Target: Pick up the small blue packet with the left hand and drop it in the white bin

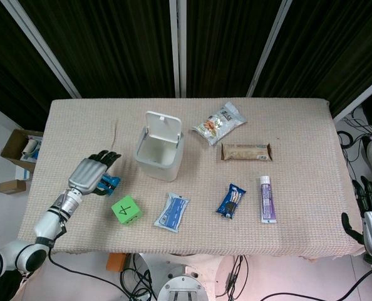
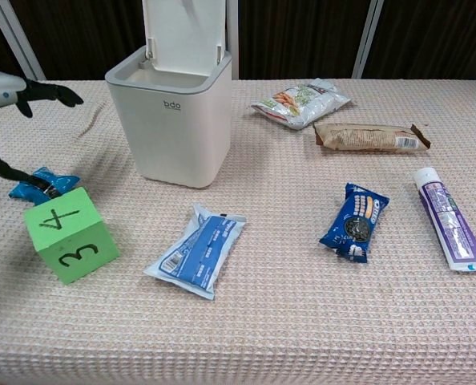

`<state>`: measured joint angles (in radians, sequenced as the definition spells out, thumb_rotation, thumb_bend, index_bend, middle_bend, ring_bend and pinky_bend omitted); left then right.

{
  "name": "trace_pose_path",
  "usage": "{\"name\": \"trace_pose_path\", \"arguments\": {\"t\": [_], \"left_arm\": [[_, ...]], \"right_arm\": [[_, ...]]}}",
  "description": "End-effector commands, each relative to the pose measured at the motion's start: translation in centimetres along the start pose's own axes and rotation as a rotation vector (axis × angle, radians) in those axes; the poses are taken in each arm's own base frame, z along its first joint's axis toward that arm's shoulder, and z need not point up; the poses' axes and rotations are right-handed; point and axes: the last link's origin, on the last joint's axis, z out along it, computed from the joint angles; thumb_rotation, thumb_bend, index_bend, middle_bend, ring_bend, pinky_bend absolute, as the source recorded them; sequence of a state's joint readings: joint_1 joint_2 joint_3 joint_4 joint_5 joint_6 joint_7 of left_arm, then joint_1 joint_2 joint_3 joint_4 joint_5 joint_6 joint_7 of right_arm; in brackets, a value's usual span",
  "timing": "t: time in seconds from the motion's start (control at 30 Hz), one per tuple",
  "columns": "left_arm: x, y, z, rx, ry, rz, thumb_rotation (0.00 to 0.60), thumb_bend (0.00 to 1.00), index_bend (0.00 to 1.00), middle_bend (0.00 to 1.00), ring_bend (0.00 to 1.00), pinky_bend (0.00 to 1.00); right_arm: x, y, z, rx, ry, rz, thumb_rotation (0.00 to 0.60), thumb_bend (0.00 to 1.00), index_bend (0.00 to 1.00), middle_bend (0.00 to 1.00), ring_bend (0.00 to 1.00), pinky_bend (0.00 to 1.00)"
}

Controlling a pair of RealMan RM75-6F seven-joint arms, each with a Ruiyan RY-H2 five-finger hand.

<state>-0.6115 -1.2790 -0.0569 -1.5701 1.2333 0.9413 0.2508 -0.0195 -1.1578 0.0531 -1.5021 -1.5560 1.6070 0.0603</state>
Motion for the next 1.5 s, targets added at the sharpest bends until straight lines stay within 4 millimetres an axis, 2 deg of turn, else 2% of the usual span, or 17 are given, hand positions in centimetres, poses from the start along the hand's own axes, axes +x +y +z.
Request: {"name": "trace_pose_path", "arguments": {"t": [0.03, 0.33, 0.43, 0.63, 0.83, 1.1, 1.27, 1.5], "left_arm": [[-2.8, -0.6, 0.0, 0.005, -0.03, -0.066, 0.589, 0.12, 0.1, 0.1, 0.08, 0.25], [-5.5, -1.2, 1.3, -0.019, -0.04, -0.063, 0.6, 0.16, 0.16, 0.16, 0.13, 0.32], [-6.0, -1.5, 1.5, 0.003, -0.064, -0.04, 0.6, 0.2, 0.18, 0.18, 0.15, 0.38], [-6.3, -1.8, 1.7, 0.032, -0.076, -0.044, 0.6, 0.29, 0.3, 0.27, 0.24, 0.53], [-6.4, -1.5, 1.9, 0.023, -0.065, -0.043, 0.6, 0.37, 0.37, 0.34, 0.3, 0.59], [-6.2, -1.4, 2.1, 0.029, -0.03, -0.048, 0.6, 0.46, 0.53, 0.47, 0.44, 0.72], [-5.0, -1.4, 1.7, 0.038, 0.037, -0.046, 0.6, 0.5, 0.6, 0.52, 0.54, 0.81], [1.8, -1.8, 0.5, 0.054, 0.263, -0.026, 0.6, 0.53, 0.63, 0.56, 0.57, 0.84]], "right_arm": [[0.0, 0.0, 0.0, 0.0, 0.0, -0.002, 0.6, 0.36, 0.0, 0.0, 0.0, 0.0], [0.0, 0.1, -0.2, -0.008, -0.003, -0.007, 0.6, 0.36, 0.0, 0.0, 0.0, 0.0], [0.0, 0.0, -0.2, -0.009, 0.0, -0.008, 0.6, 0.36, 0.0, 0.0, 0.0, 0.0], [-0.1, 0.2, -0.2, -0.016, -0.003, -0.007, 0.6, 0.36, 0.0, 0.0, 0.0, 0.0], [-0.3, 0.3, -0.1, -0.018, -0.01, -0.005, 0.6, 0.36, 0.0, 0.0, 0.0, 0.0], [-0.2, 0.4, -0.2, -0.022, -0.004, -0.005, 0.6, 0.36, 0.0, 0.0, 0.0, 0.0], [-0.3, 0.5, -0.2, -0.024, -0.006, -0.003, 0.6, 0.36, 0.0, 0.0, 0.0, 0.0], [-0.2, 0.3, 0.0, -0.018, -0.005, -0.009, 0.6, 0.36, 0.0, 0.0, 0.0, 0.0]]}}
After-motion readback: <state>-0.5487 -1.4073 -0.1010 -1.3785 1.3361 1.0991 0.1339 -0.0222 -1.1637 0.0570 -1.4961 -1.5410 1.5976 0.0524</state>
